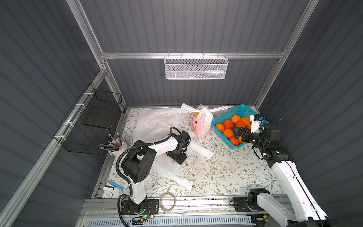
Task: Place the oranges into plastic bags & tie knots
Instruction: Open the plastic bag at the center of the board.
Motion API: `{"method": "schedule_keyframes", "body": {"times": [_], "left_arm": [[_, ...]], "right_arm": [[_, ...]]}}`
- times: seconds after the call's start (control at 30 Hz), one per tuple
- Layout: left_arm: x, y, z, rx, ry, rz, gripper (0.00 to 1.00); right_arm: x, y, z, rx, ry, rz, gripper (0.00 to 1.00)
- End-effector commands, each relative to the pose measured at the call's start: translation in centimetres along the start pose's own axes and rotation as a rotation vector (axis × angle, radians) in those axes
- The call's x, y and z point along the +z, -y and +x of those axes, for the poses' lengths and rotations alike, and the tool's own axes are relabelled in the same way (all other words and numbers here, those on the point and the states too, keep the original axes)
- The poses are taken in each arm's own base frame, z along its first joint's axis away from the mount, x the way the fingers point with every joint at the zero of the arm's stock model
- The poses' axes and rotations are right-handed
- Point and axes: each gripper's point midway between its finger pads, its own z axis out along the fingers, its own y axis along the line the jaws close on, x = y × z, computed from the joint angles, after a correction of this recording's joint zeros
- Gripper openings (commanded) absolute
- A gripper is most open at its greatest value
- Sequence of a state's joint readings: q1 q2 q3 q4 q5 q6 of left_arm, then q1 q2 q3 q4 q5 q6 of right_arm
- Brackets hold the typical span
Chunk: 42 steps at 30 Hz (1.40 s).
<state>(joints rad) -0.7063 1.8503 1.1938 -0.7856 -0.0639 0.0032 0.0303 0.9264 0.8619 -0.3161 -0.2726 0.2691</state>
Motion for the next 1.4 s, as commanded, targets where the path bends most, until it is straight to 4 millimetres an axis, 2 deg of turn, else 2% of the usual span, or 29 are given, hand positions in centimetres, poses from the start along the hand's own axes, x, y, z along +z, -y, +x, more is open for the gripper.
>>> {"method": "schedule_keyframes", "body": {"times": [0.0,0.23,0.43,0.63,0.77,0.93,1.07,1.13,1.2,1.27,1.37], "left_arm": [[1.3,-0.4,0.4,-0.009,-0.028,-0.035,0.61],[-0.4,-0.7,-0.9,-0.004,0.051,-0.04,0.39],[-0.5,-1.3,-1.3,-0.014,0.065,-0.045,0.2],[-0.9,-1.9,-1.4,-0.025,0.085,-0.056,0.04],[-2.4,-2.2,-1.8,-0.045,0.133,-0.042,0.01],[-6.3,-2.1,-3.1,-0.107,0.272,0.053,0.0],[-10.5,-2.8,-4.3,-0.27,0.421,0.219,0.0],[-12.4,-2.9,-4.6,-0.314,0.466,0.255,0.0],[-14.3,-2.3,-4.9,-0.317,0.499,0.304,0.0],[-16.1,-1.5,-5.4,-0.325,0.527,0.373,0.0],[-19.0,0.3,-6.1,-0.321,0.576,0.503,0.0]], "right_arm": [[0.2,0.5,0.4,-0.007,-0.011,0.019,0.99],[0.3,0.7,0.5,-0.009,-0.017,0.027,0.99],[0.3,0.8,0.6,-0.011,-0.018,0.028,0.99],[0.1,1.0,0.5,-0.016,-0.011,0.038,0.99],[0.0,0.9,0.5,-0.018,-0.011,0.034,0.99],[-0.1,0.6,0.7,-0.013,-0.019,0.018,0.99],[0.2,1.4,1.0,0.025,-0.063,0.035,0.99],[0.6,2.1,1.8,0.055,-0.124,0.046,0.99],[1.2,3.0,2.3,0.076,-0.179,0.065,0.99],[2.0,2.9,2.9,0.091,-0.243,0.033,0.99],[4.1,4.4,3.9,0.108,-0.332,0.068,0.99]]}}
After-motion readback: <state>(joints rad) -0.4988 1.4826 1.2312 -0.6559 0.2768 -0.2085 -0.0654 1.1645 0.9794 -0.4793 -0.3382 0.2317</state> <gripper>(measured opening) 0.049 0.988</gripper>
